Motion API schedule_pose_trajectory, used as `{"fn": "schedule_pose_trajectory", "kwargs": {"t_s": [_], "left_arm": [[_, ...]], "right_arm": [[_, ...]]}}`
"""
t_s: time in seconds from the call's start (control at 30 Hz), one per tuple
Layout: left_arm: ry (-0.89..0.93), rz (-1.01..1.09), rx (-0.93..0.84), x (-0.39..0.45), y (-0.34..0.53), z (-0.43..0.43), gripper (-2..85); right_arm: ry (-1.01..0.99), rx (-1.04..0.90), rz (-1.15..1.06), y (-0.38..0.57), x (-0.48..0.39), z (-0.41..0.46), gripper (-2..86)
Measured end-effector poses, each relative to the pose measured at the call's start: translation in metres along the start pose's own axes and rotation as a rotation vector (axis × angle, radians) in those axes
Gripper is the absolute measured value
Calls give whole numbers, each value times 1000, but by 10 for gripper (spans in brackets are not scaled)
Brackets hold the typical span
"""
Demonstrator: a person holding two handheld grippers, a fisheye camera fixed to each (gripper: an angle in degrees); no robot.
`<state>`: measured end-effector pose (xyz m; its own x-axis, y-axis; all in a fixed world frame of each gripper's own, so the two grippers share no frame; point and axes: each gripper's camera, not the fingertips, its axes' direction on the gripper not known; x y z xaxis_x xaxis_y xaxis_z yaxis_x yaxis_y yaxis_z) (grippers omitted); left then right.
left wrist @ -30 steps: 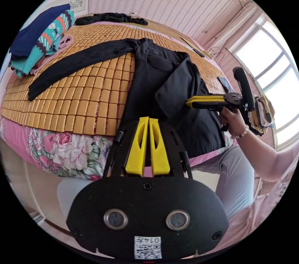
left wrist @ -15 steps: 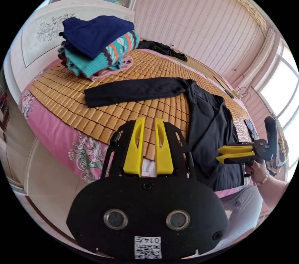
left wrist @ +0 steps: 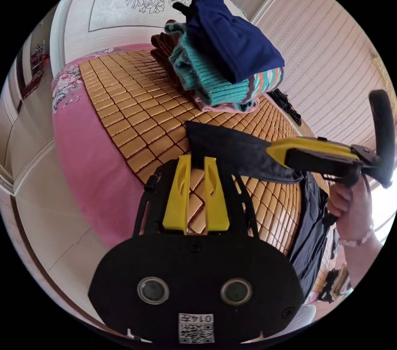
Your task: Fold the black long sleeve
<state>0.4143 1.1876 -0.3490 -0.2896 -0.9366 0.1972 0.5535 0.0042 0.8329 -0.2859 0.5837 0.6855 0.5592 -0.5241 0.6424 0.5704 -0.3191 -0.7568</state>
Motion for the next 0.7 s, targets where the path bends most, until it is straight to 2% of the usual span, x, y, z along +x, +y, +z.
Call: {"fn": "schedule_pose_trajectory", "kwargs": {"t_s": [0.13, 0.27, 0.33, 0.4, 0.53, 0.7], "left_arm": [[14, 38, -23, -2, -4, 4, 15], [49, 49, -31, -1, -9, 10, -7], [48, 62, -36, 3, -11, 13, -9], [38, 94, -45, 11, -16, 17, -10], [24, 225, -23, 38, -23, 19, -10], [369, 435, 89, 117, -28, 2, -10]], "right_arm": [[-36, -66, -37, -38, -12, 38, 97], [42, -108, -52, -49, -30, 70, 114], [118, -118, -72, -45, -35, 79, 94], [189, -93, -59, -34, -38, 79, 14], [193, -54, -9, -1, -22, 58, -5], [95, 218, 258, 116, 44, -58, -9]]}}
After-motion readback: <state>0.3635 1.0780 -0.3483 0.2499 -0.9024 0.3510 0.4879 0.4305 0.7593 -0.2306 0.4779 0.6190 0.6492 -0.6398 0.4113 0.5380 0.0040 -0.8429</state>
